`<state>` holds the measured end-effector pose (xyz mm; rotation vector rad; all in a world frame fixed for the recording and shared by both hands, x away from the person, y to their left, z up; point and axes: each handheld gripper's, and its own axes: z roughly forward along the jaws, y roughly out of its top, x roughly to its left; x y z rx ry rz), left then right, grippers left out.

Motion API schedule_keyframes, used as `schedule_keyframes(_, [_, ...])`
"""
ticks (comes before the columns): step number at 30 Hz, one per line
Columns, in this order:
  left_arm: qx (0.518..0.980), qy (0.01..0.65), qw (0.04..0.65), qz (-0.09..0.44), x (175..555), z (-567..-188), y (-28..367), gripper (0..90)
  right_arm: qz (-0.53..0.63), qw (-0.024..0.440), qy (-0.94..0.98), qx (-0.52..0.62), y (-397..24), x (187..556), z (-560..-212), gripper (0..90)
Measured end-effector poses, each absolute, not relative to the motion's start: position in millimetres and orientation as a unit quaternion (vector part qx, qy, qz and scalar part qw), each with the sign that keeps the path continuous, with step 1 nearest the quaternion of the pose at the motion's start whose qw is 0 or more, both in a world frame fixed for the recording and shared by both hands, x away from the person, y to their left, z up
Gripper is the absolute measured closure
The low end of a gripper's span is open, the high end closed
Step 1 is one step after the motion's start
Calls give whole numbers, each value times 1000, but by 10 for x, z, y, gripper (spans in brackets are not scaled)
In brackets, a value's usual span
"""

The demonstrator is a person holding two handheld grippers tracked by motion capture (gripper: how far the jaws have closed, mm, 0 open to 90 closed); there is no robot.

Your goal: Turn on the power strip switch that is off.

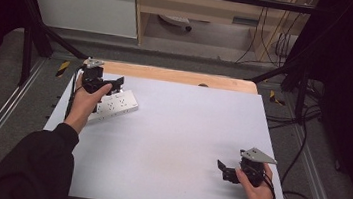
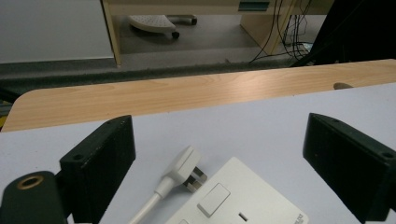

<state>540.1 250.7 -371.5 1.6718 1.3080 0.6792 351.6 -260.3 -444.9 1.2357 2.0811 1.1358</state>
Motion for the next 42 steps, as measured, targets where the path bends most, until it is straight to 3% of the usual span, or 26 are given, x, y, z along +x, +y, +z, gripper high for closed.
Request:
schedule_keyframes(29, [685, 540, 411, 263, 5506, -3830, 2531, 102, 413, 232, 752, 459, -2624, 3516, -4449, 41])
schedule_keyframes(42, [697, 540, 398, 255, 5527, -3883, 2481, 148, 414, 230, 751, 461, -2627, 3526, -4453, 41])
